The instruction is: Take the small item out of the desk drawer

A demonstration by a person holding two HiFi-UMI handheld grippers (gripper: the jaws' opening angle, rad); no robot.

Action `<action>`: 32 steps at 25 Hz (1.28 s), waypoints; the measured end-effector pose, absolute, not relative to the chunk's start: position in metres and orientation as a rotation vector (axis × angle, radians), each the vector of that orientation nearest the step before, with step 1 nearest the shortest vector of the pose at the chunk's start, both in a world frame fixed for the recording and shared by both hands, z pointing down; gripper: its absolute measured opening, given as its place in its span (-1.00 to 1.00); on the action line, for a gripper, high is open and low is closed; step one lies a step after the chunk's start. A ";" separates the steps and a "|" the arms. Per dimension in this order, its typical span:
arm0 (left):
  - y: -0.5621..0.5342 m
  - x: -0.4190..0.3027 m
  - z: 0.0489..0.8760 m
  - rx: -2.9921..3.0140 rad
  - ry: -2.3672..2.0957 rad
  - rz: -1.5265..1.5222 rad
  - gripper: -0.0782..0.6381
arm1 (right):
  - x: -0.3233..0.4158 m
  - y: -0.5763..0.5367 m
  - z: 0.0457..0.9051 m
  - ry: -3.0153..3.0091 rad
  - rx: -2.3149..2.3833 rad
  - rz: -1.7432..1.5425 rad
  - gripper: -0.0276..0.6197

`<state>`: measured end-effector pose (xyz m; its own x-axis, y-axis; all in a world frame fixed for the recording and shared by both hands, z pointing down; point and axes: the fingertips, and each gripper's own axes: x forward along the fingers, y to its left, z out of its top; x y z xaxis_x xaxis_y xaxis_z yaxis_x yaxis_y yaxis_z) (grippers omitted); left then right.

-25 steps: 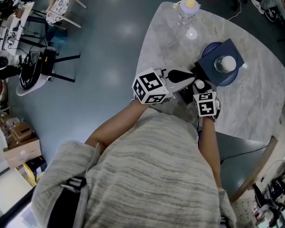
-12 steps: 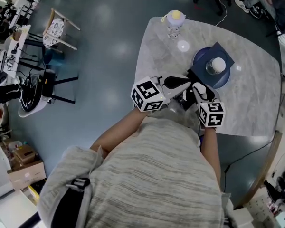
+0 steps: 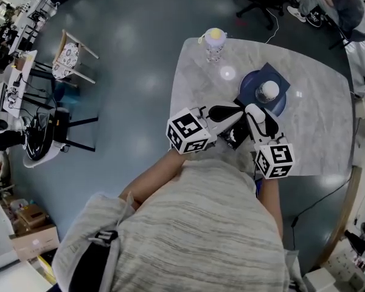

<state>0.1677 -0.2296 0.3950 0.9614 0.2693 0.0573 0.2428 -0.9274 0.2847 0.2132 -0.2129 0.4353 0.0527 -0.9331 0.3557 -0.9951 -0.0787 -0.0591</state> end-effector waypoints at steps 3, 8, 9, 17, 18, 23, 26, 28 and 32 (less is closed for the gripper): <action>-0.229 0.167 0.386 2.847 0.377 0.114 -0.74 | 0.211 -0.213 0.412 -2.018 2.156 0.369 -0.31; -0.226 0.165 0.378 2.858 0.379 0.089 -0.74 | 0.208 -0.210 0.382 -2.079 2.200 0.256 -0.31; -0.226 0.165 0.378 2.861 0.379 0.083 -0.74 | 0.208 -0.209 0.377 -2.098 2.210 0.233 -0.31; -0.219 0.165 0.367 2.879 0.402 0.042 -0.74 | 0.199 -0.201 0.350 -2.195 2.205 0.065 -0.31; -0.218 0.165 0.366 2.881 0.405 0.039 -0.74 | 0.199 -0.200 0.348 -2.200 2.207 0.059 -0.31; -0.218 0.165 0.365 2.884 0.412 0.034 -0.74 | 0.197 -0.199 0.346 -2.207 2.197 0.047 -0.31; -0.217 0.167 0.364 2.885 0.418 0.035 -0.74 | 0.198 -0.197 0.346 -2.201 2.196 0.047 -0.32; -0.216 0.167 0.364 2.884 0.422 0.037 -0.74 | 0.200 -0.196 0.346 -2.200 2.200 0.050 -0.32; -0.217 0.168 0.366 2.882 0.425 0.037 -0.73 | 0.200 -0.196 0.347 -2.201 2.203 0.046 -0.32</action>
